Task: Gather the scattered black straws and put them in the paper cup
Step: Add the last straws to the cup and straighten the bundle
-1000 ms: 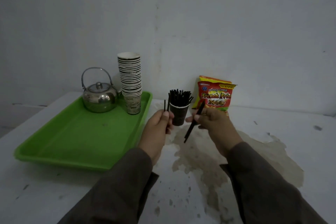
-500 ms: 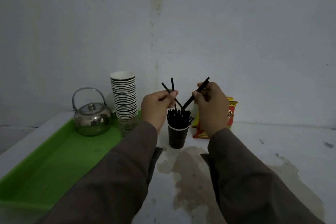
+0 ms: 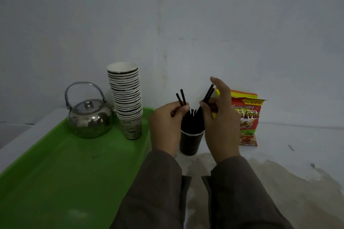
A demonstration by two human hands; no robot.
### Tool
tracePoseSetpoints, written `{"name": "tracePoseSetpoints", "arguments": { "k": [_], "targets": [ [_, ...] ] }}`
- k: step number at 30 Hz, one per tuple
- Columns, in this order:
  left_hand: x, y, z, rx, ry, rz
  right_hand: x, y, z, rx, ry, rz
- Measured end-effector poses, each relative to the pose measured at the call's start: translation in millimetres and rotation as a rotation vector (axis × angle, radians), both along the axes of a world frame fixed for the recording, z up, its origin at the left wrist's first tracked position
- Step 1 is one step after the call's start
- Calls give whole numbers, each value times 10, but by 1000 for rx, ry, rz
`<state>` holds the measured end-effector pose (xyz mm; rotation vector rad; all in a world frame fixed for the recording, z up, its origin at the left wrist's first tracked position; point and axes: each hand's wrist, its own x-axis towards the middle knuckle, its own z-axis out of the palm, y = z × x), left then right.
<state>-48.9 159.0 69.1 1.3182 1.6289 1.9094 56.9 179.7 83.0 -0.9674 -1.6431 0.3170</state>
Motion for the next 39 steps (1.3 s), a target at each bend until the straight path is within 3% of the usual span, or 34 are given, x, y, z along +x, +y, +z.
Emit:
{"name": "tracePoseSetpoints", "arguments": {
  "k": [6, 16, 24, 28, 35, 39],
  "targets": [
    [-24, 64, -150, -101, 378, -49, 101, 61, -6, -31, -99, -10],
    [-74, 43, -222, -51, 608, -27, 54, 165, -263, -177, -333, -54],
    [-60, 82, -287, -21, 685, 96, 18, 93, -265, -70, -442, -87],
    [-64, 71, -277, -19, 685, 155, 43, 108, -253, -111, -506, -57],
    [-148, 7, 20, -105, 663, 58, 264, 105, 7, -153, -518, 92],
    [-275, -65, 78, -270, 607, -215, 405, 86, 113, -209, -517, 200]
  ]
}}
